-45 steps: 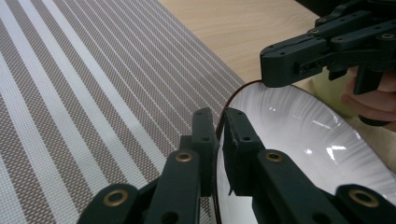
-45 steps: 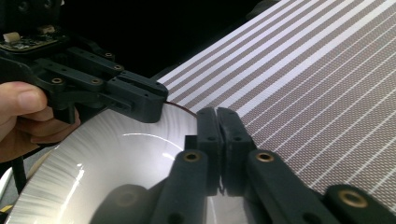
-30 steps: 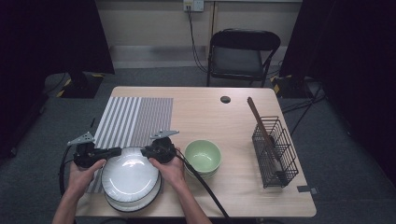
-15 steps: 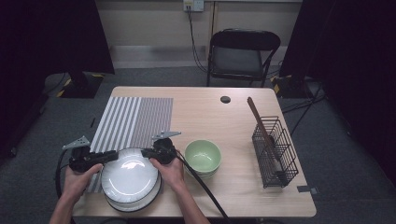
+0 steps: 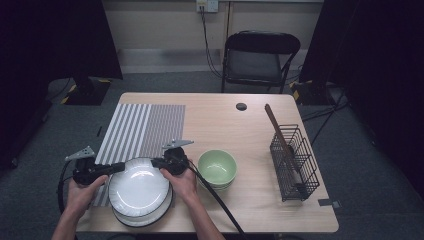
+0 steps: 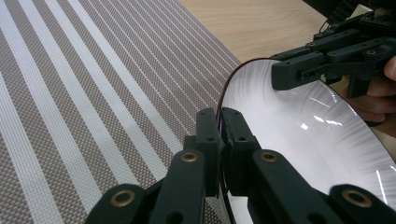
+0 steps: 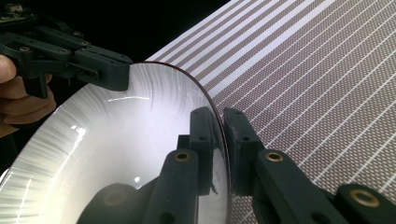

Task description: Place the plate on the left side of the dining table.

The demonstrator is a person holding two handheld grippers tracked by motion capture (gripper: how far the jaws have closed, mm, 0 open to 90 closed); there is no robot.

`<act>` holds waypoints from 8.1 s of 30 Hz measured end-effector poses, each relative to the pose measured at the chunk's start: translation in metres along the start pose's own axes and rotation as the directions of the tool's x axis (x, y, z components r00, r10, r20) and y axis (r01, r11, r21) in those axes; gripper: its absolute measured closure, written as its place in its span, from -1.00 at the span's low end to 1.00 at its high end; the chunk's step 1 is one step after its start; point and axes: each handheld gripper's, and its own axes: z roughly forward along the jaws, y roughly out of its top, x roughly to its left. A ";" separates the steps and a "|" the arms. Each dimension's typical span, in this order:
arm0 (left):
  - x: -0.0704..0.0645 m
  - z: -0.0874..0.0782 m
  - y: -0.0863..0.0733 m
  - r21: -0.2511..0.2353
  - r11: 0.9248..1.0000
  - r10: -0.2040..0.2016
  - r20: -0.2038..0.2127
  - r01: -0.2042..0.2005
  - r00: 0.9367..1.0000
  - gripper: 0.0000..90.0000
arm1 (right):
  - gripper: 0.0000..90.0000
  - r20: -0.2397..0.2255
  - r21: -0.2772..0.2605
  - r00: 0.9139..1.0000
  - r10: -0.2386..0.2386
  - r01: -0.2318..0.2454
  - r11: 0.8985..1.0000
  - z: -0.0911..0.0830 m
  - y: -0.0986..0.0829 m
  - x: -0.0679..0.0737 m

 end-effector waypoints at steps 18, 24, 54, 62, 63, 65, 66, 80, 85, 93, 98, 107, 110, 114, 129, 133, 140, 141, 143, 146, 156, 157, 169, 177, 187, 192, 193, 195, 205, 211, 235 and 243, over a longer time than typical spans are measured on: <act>0.002 -0.002 0.013 -0.030 1.000 0.009 -0.024 -0.010 1.000 0.88 | 0.82 0.028 -0.036 0.999 -0.028 0.029 0.999 -0.002 0.016 0.002; 0.006 0.001 0.012 -0.039 0.999 0.001 -0.020 -0.002 1.000 0.90 | 0.82 0.038 -0.027 0.999 -0.034 0.035 0.999 0.002 0.016 0.000; 0.007 -0.005 0.011 -0.043 0.999 -0.024 -0.053 0.022 0.998 0.92 | 0.85 0.043 -0.045 0.999 -0.022 0.024 0.999 0.003 0.019 -0.004; 0.016 0.002 0.021 -0.032 0.999 -0.034 -0.042 0.033 0.999 0.91 | 0.85 0.065 -0.045 0.998 -0.004 0.007 0.999 0.005 0.024 -0.010; 0.019 0.004 0.023 -0.036 0.999 -0.042 -0.034 0.041 0.999 0.91 | 0.85 0.066 -0.046 0.998 -0.001 0.004 0.999 0.005 0.024 -0.011; 0.020 0.005 0.025 -0.034 0.999 -0.039 -0.037 0.037 0.999 0.91 | 0.86 0.070 -0.046 0.998 0.003 0.001 0.999 0.006 0.026 -0.013; 0.020 0.006 0.026 -0.031 0.999 -0.035 -0.044 0.033 0.998 0.91 | 0.85 0.070 -0.045 0.998 0.005 -0.002 0.999 0.007 0.027 -0.014; 0.022 0.004 0.022 -0.035 0.998 -0.051 -0.040 0.050 0.998 0.92 | 0.77 0.084 -0.036 0.996 -0.002 0.005 0.999 0.000 0.017 -0.011; 0.024 -0.002 0.020 -0.046 0.997 -0.062 -0.051 0.060 0.997 0.92 | 0.78 0.087 -0.029 0.996 0.002 0.001 1.000 0.000 0.011 -0.007; 0.026 -0.003 0.018 -0.049 0.997 -0.069 -0.044 0.067 0.997 0.92 | 0.85 0.063 -0.048 0.997 0.031 -0.028 0.998 0.000 0.009 -0.010; 0.025 -0.003 0.016 -0.035 0.998 -0.061 -0.039 0.059 0.997 0.78 | 0.87 0.059 -0.061 0.998 0.027 -0.023 0.998 0.000 0.008 -0.011; 0.018 -0.019 0.001 -0.021 0.997 -0.070 -0.074 0.069 0.995 0.48 | 0.87 0.055 -0.061 0.998 0.038 -0.034 0.998 0.000 0.008 -0.011; 0.016 -0.025 -0.007 -0.012 0.996 -0.084 -0.079 0.083 0.993 0.45 | 0.87 0.056 -0.061 0.998 0.036 -0.033 0.998 0.000 0.008 -0.011; 0.013 -0.025 -0.012 -0.006 0.996 -0.088 -0.060 0.088 0.994 0.47 | 0.87 0.061 -0.059 0.998 0.035 -0.031 0.998 0.000 0.008 -0.012; 0.019 -0.011 0.014 -0.052 0.997 -0.063 -0.086 0.059 0.994 0.88 | 0.91 0.092 -0.094 0.994 0.056 -0.047 0.994 -0.001 0.014 -0.014; 0.019 -0.006 0.018 -0.059 0.997 -0.062 -0.098 0.057 0.993 0.91 | 0.91 0.103 -0.105 0.992 0.070 -0.060 0.993 -0.001 0.016 -0.016; 0.020 -0.007 0.020 -0.065 0.997 -0.053 -0.101 0.047 0.993 0.92 | 0.92 0.104 -0.120 0.991 0.083 -0.070 0.990 -0.002 0.017 -0.016; 0.019 -0.009 0.020 -0.078 0.996 -0.060 -0.092 0.053 0.994 0.92 | 0.92 0.105 -0.122 0.991 0.081 -0.068 0.990 -0.002 0.018 -0.016; 0.018 -0.009 0.020 -0.075 0.997 -0.042 -0.100 0.035 0.994 0.92 | 0.92 0.110 -0.125 0.992 0.066 -0.052 0.991 -0.003 0.019 -0.015; 0.017 -0.008 0.021 -0.078 0.997 -0.037 -0.121 0.027 0.992 0.93 | 0.92 0.114 -0.125 0.991 0.066 -0.051 0.991 -0.003 0.020 -0.015; 0.018 -0.008 0.027 -0.077 0.997 -0.036 -0.124 0.026 0.992 0.94 | 0.92 0.125 -0.127 0.990 0.057 -0.041 0.991 -0.004 0.023 -0.014; 0.018 -0.007 0.028 -0.074 0.997 -0.035 -0.122 0.026 0.992 0.94 | 0.92 0.126 -0.126 0.990 0.057 -0.041 0.991 -0.004 0.023 -0.015; 0.019 -0.004 0.019 -0.056 0.997 -0.059 -0.118 0.053 0.991 0.91 | 0.93 0.117 -0.123 0.991 0.068 -0.053 0.991 -0.003 0.022 -0.016; 0.018 -0.005 0.021 -0.060 0.997 -0.059 -0.114 0.052 0.992 0.92 | 0.93 0.123 -0.126 0.991 0.054 -0.039 0.991 -0.004 0.023 -0.015; 0.023 -0.006 0.030 -0.070 0.996 -0.069 -0.123 0.061 0.990 0.93 | 0.94 0.132 -0.136 0.990 0.043 -0.025 0.990 -0.003 0.029 -0.014; 0.026 -0.006 0.035 -0.074 0.995 -0.069 -0.123 0.060 0.990 0.94 | 0.94 0.137 -0.135 0.990 0.043 -0.024 0.991 -0.001 0.033 -0.015; 0.027 -0.006 0.036 -0.078 0.995 -0.070 -0.121 0.061 0.990 0.93 | 0.94 0.138 -0.136 0.990 0.041 -0.022 0.990 -0.001 0.034 -0.015; 0.028 -0.005 0.039 -0.082 0.995 -0.066 -0.120 0.056 0.991 0.93 | 0.94 0.141 -0.140 0.989 0.040 -0.020 0.990 -0.002 0.037 -0.016; 0.032 -0.002 0.056 -0.075 0.997 -0.037 -0.143 0.026 0.989 0.93 | 0.94 0.158 -0.160 0.987 0.043 -0.017 0.987 -0.001 0.049 -0.021; 0.039 0.005 0.061 -0.081 0.996 -0.048 -0.130 0.038 0.990 0.93 | 0.94 0.168 -0.147 0.985 0.037 -0.012 0.989 0.001 0.057 -0.027; 0.073 0.046 0.085 -0.038 0.997 -0.066 -0.126 0.062 0.990 0.92 | 0.93 0.224 -0.115 0.970 0.093 -0.068 0.991 0.020 0.073 -0.064; 0.082 0.066 0.080 -0.009 0.996 -0.085 -0.136 0.085 0.987 0.91 | 0.92 0.250 -0.091 0.961 0.116 -0.096 0.991 0.029 0.067 -0.078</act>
